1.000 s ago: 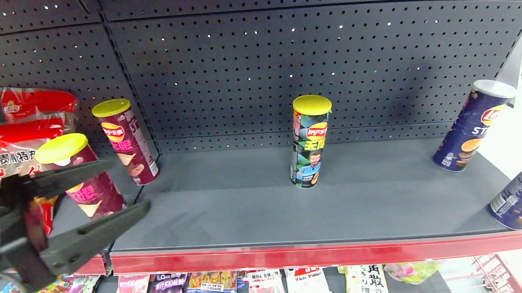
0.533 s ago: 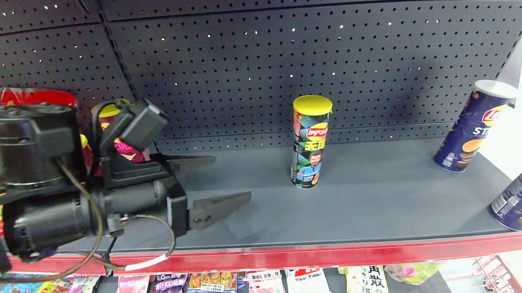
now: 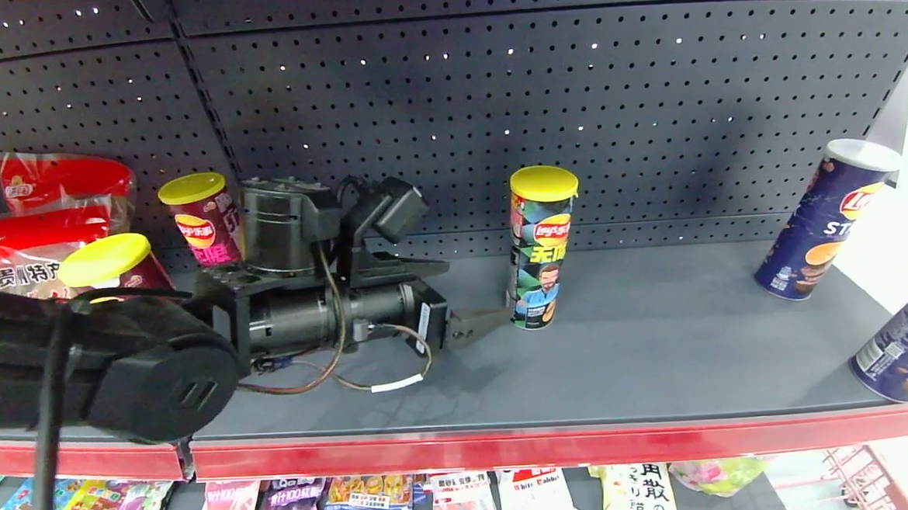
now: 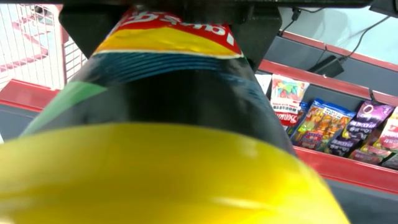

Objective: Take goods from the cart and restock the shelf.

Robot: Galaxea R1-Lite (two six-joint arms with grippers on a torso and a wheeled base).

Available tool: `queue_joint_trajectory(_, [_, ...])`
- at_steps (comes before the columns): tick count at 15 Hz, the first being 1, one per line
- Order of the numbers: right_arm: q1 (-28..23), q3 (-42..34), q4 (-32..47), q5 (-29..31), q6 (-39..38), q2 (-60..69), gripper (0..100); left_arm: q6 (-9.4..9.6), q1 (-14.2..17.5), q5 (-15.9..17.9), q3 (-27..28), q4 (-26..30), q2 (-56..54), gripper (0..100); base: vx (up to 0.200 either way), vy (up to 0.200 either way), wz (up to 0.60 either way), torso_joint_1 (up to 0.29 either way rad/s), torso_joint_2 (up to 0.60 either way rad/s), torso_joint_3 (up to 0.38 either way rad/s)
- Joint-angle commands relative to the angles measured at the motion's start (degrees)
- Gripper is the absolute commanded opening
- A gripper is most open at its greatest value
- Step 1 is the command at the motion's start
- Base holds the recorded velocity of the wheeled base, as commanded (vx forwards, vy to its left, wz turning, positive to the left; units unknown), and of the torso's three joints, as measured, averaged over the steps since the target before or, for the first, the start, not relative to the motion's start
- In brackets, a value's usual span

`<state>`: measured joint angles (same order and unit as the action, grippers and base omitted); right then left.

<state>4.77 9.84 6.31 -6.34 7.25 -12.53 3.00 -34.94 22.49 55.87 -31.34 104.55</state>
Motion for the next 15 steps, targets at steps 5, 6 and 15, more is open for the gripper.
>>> queue_joint_trajectory(5, [-0.2,0.09,0.01,0.19,0.04,-0.3,0,-0.36,-1.45,-1.22,8.64,0.05,9.97,100,0.0,0.0,0.0,0.0,0.0,0.0])
queue_joint_trajectory(6, [-0.2,0.18,0.01,0.19,-0.05,-0.3,0,-0.19,-1.45,-1.31,9.52,-0.03,11.03,100,0.0,0.0,0.0,0.0,0.0,0.0])
queue_joint_trajectory(15, [-0.46,0.88,0.19,0.27,-0.13,-0.3,0,-2.12,-1.71,-2.36,15.15,-8.12,18.15,100,0.0,0.0,0.0,0.0,0.0,0.0])
